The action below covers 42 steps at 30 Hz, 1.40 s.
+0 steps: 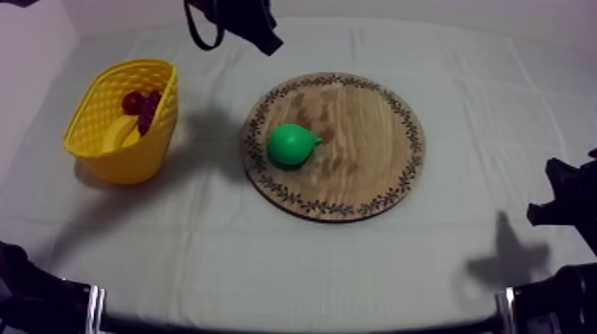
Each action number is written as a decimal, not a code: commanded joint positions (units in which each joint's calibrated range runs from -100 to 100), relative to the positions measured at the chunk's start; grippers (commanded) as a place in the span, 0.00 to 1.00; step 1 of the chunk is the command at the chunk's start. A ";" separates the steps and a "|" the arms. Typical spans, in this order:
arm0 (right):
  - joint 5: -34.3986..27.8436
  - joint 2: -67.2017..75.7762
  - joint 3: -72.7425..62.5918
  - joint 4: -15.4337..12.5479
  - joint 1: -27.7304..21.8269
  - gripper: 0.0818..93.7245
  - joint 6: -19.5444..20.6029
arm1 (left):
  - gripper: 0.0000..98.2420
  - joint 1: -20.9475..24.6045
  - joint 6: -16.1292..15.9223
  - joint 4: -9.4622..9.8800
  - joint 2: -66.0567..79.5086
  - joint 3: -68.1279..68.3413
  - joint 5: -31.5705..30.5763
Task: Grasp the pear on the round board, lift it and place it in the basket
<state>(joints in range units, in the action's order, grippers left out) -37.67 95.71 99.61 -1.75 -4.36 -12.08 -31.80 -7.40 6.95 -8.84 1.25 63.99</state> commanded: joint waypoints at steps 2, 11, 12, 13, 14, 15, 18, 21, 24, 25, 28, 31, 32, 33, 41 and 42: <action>0.00 0.05 0.05 0.02 -0.01 0.00 -0.01 | 0.01 0.04 -0.82 -0.07 -0.24 -0.95 1.20; 0.00 0.05 0.05 0.02 -0.01 0.00 -0.01 | 0.52 0.48 3.19 0.59 -0.62 -3.46 6.60; 0.00 0.05 0.05 0.02 -0.01 0.00 -0.01 | 0.60 0.53 3.58 0.66 -0.67 -3.44 7.24; 0.00 0.05 0.05 0.02 -0.01 0.00 -0.01 | 0.67 0.56 3.84 0.73 -0.70 -3.42 7.95; 0.00 0.05 0.05 0.02 -0.01 0.00 -0.01 | 0.73 0.56 4.00 0.78 -0.74 -3.47 8.79; 0.00 0.05 0.05 0.02 -0.01 0.00 -0.01 | 0.79 0.56 4.06 0.81 -0.78 -3.54 9.72; 0.00 0.05 0.05 0.02 -0.01 0.00 -0.01 | 0.91 0.56 3.66 0.74 -0.83 -3.79 12.79; 0.00 0.05 0.05 0.02 -0.01 0.00 -0.01 | 0.95 0.52 3.10 0.66 -0.92 -4.16 15.58; 0.00 0.05 0.05 0.02 -0.01 0.00 -0.01 | 0.97 0.60 2.22 0.53 -1.05 -3.98 17.28; 0.00 0.05 0.05 0.02 -0.01 0.00 -0.01 | 0.97 0.65 1.95 0.45 -1.07 -3.79 17.56; 0.00 0.05 0.05 0.02 -0.01 0.00 -0.01 | 0.98 0.84 1.32 -0.01 -1.10 -3.21 17.94; 0.00 0.05 0.05 0.02 -0.01 0.00 -0.01 | 0.98 1.05 0.64 -0.51 -1.11 -2.73 17.92; 0.00 0.05 0.05 0.02 -0.01 0.00 -0.02 | 0.98 1.10 0.48 -0.61 -1.14 -2.55 17.81; 0.00 0.05 0.05 0.02 -0.01 0.00 -0.03 | 0.98 1.16 0.29 -0.67 -1.16 -2.36 17.71; 0.00 0.05 0.05 0.02 -0.01 0.00 -0.03 | 0.98 1.87 -1.38 -1.63 -2.22 0.18 16.07; 0.00 0.05 0.05 0.02 -0.01 0.00 -0.02 | 0.98 2.02 -1.62 -1.81 -2.61 0.36 15.86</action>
<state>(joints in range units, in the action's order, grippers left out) -37.65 95.71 99.61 -1.75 -4.36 -12.08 -29.86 -8.75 5.28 -11.20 1.46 80.07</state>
